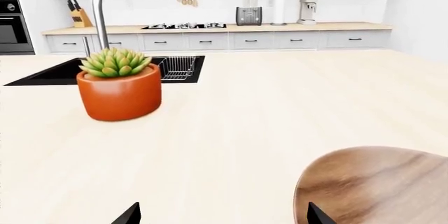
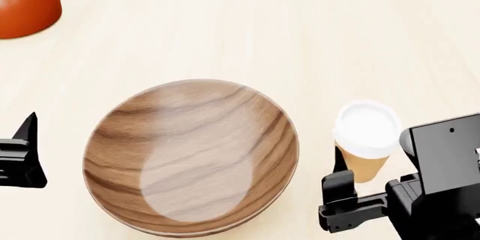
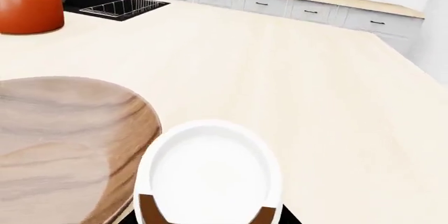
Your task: Place the cup inside the bowl on the dining table and move the bowl to any counter.
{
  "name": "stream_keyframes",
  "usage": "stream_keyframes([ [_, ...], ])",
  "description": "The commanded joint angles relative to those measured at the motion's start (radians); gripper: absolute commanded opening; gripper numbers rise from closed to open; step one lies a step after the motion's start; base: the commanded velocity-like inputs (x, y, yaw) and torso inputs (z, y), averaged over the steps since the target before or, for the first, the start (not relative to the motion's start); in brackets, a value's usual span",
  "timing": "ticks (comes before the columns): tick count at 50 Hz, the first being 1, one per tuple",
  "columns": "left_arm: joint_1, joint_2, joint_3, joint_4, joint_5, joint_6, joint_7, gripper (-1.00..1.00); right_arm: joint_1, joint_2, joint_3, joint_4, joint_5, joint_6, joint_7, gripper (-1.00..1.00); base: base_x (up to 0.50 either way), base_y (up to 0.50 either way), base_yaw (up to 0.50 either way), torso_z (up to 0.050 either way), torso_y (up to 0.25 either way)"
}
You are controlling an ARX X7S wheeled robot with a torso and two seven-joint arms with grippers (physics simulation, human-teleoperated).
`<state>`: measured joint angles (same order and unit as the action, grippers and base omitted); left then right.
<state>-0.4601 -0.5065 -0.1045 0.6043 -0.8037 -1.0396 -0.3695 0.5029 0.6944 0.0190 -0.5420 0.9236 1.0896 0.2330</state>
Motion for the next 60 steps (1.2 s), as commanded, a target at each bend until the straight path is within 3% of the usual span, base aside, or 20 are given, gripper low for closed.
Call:
stream_keyframes([
  [1,-0.013,-0.001,0.008,-0.007,0.0,-0.002,-0.006,1.0,0.184,0.015,0.008,-0.011,0.064,0.106,0.023,-1.0,0.0,0.0,0.0,0.0,0.0],
  [10,-0.033,-0.025,0.034,0.005,0.013,-0.014,-0.01,1.0,0.489,-0.032,-0.086,0.102,0.127,0.223,-0.009,-1.0,0.0,0.0,0.0,0.0,0.0],
  [20,-0.039,-0.016,0.024,-0.004,-0.003,-0.025,-0.023,1.0,0.686,-0.117,-0.234,0.218,0.118,0.26,-0.091,-1.0,0.0,0.0,0.0,0.0,0.0],
  [41,-0.023,-0.012,0.022,-0.003,-0.004,-0.003,-0.027,1.0,0.695,-0.313,-0.458,0.372,0.097,0.259,-0.146,-1.0,0.0,0.0,0.0,0.0,0.0],
  [60,-0.003,-0.04,-0.015,0.007,-0.032,-0.003,-0.016,1.0,0.604,-0.316,-0.536,0.394,0.088,0.228,-0.166,-1.0,0.0,0.0,0.0,0.0,0.0],
])
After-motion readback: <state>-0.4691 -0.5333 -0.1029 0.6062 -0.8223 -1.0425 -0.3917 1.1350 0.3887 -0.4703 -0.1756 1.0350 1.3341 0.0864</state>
